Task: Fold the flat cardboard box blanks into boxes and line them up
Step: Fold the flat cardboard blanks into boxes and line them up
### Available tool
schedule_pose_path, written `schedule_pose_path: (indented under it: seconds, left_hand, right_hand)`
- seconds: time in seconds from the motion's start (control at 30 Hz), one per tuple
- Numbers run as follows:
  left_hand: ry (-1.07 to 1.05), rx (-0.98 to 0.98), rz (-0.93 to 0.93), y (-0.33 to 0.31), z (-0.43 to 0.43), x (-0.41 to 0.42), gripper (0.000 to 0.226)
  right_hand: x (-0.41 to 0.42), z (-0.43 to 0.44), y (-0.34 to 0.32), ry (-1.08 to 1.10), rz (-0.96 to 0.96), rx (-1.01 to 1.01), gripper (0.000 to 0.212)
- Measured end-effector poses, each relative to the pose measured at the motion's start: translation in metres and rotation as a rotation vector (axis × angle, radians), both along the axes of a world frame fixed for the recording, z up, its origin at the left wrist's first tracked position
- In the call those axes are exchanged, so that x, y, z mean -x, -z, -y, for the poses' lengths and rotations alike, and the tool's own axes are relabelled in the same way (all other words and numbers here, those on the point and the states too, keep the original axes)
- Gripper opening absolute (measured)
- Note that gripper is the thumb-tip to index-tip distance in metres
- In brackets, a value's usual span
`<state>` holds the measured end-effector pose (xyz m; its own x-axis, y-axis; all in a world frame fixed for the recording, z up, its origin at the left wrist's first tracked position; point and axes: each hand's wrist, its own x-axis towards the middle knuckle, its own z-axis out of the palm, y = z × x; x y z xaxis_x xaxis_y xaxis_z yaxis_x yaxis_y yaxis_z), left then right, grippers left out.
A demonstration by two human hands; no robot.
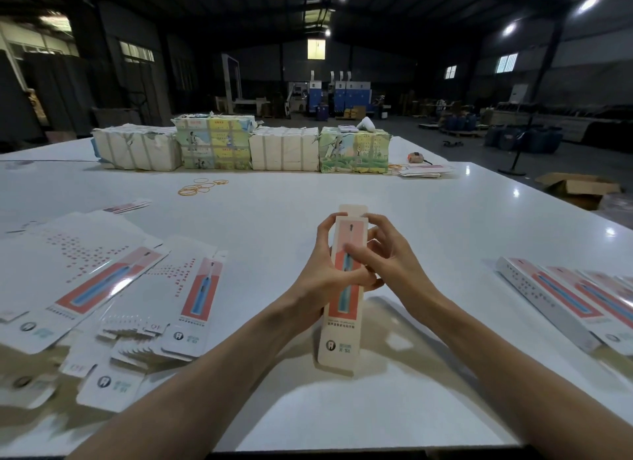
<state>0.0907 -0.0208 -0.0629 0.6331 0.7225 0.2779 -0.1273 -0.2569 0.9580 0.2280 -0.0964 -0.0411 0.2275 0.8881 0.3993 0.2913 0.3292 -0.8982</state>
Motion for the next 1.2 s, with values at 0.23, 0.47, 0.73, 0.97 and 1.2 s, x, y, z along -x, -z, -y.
schedule_pose_path:
  seconds: [0.23, 0.47, 0.73, 0.97, 1.2]
  left_hand:
    - [0.005, 0.016, -0.063, -0.006, 0.004, 0.003, 0.104]
    - [0.111, -0.071, -0.159, -0.008, 0.011, 0.009, 0.105]
    - [0.097, -0.105, -0.21, -0.002, 0.005, 0.006, 0.104]
    - [0.154, -0.045, -0.154, 0.001, -0.001, 0.007, 0.103]
    - [0.13, -0.139, -0.213, 0.002, 0.002, 0.005, 0.105]
  right_hand:
    - [-0.008, -0.003, 0.002, -0.026, -0.022, 0.022, 0.033]
    - [-0.024, -0.011, 0.004, 0.19, -0.054, -0.013, 0.028]
    - [-0.03, -0.008, 0.001, 0.232, 0.196, -0.135, 0.017]
    - [-0.027, -0.003, -0.008, 0.072, -0.092, -0.037, 0.026]
    - [-0.038, -0.002, -0.013, -0.015, -0.33, 0.078, 0.021]
